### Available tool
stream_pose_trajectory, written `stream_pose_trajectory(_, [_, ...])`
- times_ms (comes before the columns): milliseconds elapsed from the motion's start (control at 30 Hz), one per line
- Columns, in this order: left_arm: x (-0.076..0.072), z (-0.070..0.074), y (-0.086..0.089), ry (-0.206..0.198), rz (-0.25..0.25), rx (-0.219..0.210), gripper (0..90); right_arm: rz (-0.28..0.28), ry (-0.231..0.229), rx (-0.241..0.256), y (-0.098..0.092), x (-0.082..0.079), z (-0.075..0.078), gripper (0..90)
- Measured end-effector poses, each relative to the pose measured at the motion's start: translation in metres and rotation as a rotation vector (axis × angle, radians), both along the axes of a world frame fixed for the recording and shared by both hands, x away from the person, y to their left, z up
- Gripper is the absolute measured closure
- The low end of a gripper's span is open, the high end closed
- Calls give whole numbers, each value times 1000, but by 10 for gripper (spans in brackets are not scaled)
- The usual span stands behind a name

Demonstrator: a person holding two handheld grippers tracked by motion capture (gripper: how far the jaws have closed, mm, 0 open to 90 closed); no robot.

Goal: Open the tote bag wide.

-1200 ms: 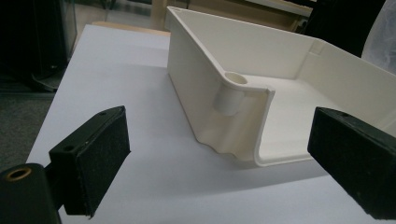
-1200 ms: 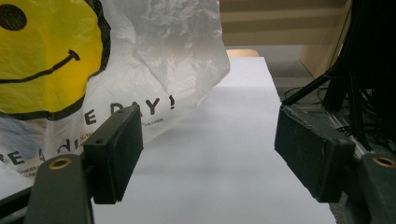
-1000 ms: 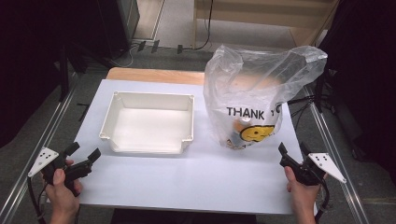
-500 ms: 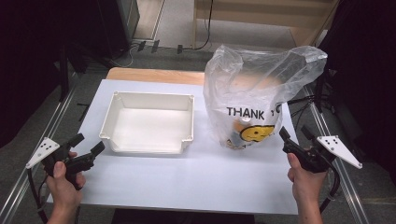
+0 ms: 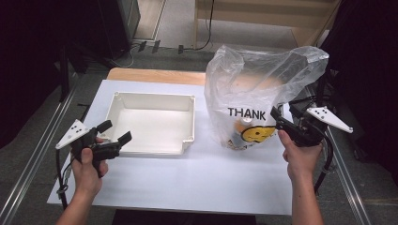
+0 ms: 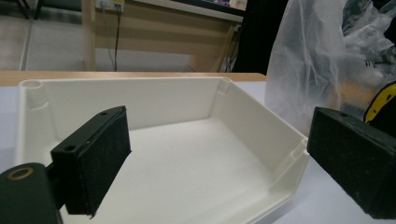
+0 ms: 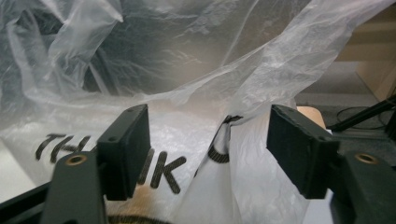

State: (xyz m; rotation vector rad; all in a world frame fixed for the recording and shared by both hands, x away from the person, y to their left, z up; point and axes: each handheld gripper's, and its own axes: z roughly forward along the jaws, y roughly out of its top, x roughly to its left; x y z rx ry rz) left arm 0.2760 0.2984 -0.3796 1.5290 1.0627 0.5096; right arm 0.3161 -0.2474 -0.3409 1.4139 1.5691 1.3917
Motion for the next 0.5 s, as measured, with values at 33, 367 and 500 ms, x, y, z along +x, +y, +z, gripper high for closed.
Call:
stream_pose_trajectory(33, [3, 1, -5, 3, -4, -3, 100, -21, 36, 8, -1, 8, -1, 373])
stream_pose_trajectory(367, [27, 12, -54, -14, -43, 10, 132, 79, 126, 44, 3, 26, -16, 595])
stream_pose_trajectory(500, [33, 14, -72, -25, -57, -5, 187, 79, 120, 58, 7, 24, -20, 733])
